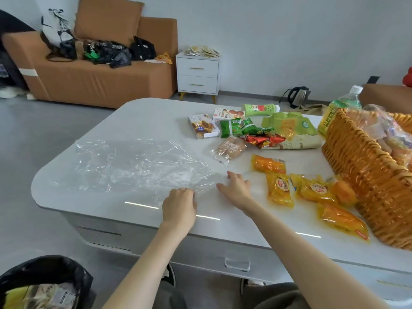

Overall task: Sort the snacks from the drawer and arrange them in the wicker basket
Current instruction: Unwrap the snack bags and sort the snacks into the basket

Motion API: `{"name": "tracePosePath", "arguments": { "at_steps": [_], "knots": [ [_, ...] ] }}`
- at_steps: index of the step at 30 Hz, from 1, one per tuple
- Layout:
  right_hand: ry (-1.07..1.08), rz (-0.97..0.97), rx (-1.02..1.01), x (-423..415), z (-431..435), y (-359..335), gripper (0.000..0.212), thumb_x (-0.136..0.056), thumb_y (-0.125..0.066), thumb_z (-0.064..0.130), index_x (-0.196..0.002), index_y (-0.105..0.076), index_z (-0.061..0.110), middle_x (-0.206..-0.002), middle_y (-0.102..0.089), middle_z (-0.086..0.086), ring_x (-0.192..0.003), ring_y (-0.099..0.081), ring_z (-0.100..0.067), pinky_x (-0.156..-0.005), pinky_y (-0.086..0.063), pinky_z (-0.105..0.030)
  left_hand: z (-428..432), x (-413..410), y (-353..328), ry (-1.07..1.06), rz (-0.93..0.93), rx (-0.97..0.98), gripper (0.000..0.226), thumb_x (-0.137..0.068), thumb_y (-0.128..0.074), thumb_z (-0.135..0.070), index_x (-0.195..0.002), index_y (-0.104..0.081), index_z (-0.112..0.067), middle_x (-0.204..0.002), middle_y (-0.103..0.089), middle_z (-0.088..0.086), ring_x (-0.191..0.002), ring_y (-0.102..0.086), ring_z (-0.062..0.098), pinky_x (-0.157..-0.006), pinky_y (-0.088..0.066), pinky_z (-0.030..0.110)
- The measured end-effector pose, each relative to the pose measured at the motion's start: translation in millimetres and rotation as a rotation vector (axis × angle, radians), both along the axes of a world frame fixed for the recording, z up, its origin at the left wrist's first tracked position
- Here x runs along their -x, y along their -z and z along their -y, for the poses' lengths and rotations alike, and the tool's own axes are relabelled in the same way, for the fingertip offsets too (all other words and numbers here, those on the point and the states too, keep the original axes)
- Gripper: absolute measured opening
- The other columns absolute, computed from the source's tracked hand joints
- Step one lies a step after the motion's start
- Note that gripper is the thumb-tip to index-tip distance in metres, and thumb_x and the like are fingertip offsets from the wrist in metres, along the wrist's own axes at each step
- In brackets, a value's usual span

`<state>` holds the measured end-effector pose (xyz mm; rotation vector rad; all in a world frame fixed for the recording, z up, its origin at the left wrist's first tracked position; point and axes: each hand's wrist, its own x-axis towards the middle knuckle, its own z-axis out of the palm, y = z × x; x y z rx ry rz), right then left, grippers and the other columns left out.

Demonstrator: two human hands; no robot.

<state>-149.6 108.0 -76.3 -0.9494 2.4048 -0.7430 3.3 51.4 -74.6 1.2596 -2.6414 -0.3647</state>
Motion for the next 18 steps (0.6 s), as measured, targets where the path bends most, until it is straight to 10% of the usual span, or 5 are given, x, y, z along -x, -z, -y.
{"name": "tracePosePath", "arguments": {
  "at_steps": [8, 13, 18],
  "knots": [
    [0.118, -0.146, -0.022, -8, 36, 10, 0.024, -0.092, -0.047, 0.025, -0.109, -0.063, 0.019, -0.120, -0.054, -0.007, -0.120, -0.040, -0.029, -0.098, -0.032, -0.037, 8, -6, -5, -0.018, -0.069, -0.083, 0.026, -0.095, -0.041, -0.017, -0.114, -0.059, -0.016, -0.106, -0.063, 0.005, -0.109, -0.051, 0.027, -0.072, -0.040, 0.032],
    [0.149, 0.361, 0.401, -10, 25, -1, 0.019, -0.094, -0.042, 0.003, -0.081, -0.038, 0.016, -0.097, -0.070, -0.008, -0.084, -0.061, -0.025, -0.080, -0.049, -0.039, 24, -5, -8, -0.142, -0.185, -0.080, 0.050, -0.100, -0.038, -0.028, -0.148, -0.027, -0.017, -0.146, -0.031, 0.015, -0.135, -0.027, 0.033, -0.104, -0.033, 0.041],
    [0.233, 0.423, 0.652, -24, 11, -27, 0.019, -0.096, -0.031, -0.002, -0.085, -0.038, 0.012, -0.084, -0.065, -0.014, -0.067, -0.068, -0.022, -0.074, -0.056, -0.040, 40, -7, 6, -0.241, -0.094, -0.274, 0.060, -0.103, -0.025, -0.036, -0.153, -0.004, -0.011, -0.156, 0.001, 0.027, -0.142, -0.003, 0.047, -0.117, -0.009, 0.051]
  ]
}}
